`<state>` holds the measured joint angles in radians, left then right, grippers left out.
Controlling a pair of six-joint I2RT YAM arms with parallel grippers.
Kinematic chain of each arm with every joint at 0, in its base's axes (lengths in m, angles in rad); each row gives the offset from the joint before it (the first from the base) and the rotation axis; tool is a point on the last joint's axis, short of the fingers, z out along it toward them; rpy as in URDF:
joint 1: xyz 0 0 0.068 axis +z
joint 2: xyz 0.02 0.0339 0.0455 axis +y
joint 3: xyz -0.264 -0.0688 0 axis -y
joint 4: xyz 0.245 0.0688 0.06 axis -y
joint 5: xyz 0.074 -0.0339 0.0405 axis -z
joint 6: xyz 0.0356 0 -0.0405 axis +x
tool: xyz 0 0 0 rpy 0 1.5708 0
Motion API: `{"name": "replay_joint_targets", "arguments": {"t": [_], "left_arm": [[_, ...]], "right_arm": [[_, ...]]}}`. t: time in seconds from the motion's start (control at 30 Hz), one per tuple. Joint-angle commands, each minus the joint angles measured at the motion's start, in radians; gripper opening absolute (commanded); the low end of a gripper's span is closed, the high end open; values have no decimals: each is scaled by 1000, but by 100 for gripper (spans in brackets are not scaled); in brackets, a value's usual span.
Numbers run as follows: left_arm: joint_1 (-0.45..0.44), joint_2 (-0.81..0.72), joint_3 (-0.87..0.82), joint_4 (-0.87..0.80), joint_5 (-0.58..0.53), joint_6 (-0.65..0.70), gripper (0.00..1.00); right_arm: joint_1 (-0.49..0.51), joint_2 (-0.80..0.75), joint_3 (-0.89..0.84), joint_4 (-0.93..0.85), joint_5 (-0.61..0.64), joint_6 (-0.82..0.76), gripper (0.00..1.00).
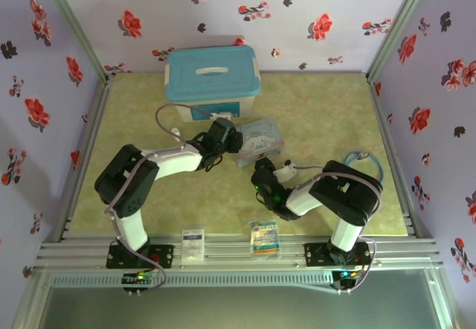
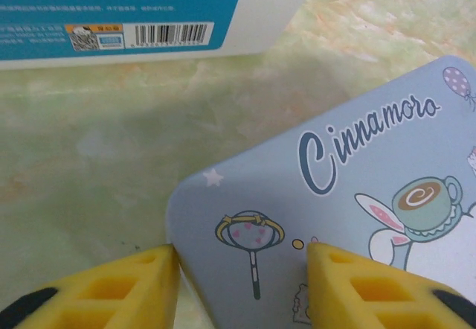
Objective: Unlock the padlock with the key
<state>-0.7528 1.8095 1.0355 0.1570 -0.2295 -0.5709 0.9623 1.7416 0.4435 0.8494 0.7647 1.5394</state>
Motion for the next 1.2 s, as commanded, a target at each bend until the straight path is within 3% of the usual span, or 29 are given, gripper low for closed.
{"name": "replay_joint_targets", "arguments": {"t": [0.0, 0.23, 0.37, 0.47, 0.63, 0.77, 0.9, 1.0, 1.17], "left_arm": [[-5, 97, -82, -218, -73, 82, 44], [4, 89, -144, -183, -85, 108, 40], [20, 65, -169, -157, -68, 95, 41], [28, 37, -161, -161, -57, 101, 42], [74, 48, -132, -135, 24, 107, 43], [97, 65, -101, -131, 56, 123, 44], [125, 79, -41, -148, 91, 152, 46], [144, 65, -12, -143, 126, 160, 47], [150, -6, 27, -175, 142, 170, 56]], "right_arm": [[-30, 2, 15, 65, 81, -49, 3], [-72, -85, 5, -18, 130, -112, 2], [-109, -144, -20, -51, 73, -174, 3], [-154, -230, -8, -240, -91, -238, 3], [-189, -453, -39, -509, -248, -381, 3], [-325, -619, -3, -788, -590, -550, 4], [-448, -647, 91, -1092, -898, -740, 4], [-471, -616, 158, -1278, -971, -871, 4], [-485, -542, 223, -1386, -1034, -959, 4]]}}
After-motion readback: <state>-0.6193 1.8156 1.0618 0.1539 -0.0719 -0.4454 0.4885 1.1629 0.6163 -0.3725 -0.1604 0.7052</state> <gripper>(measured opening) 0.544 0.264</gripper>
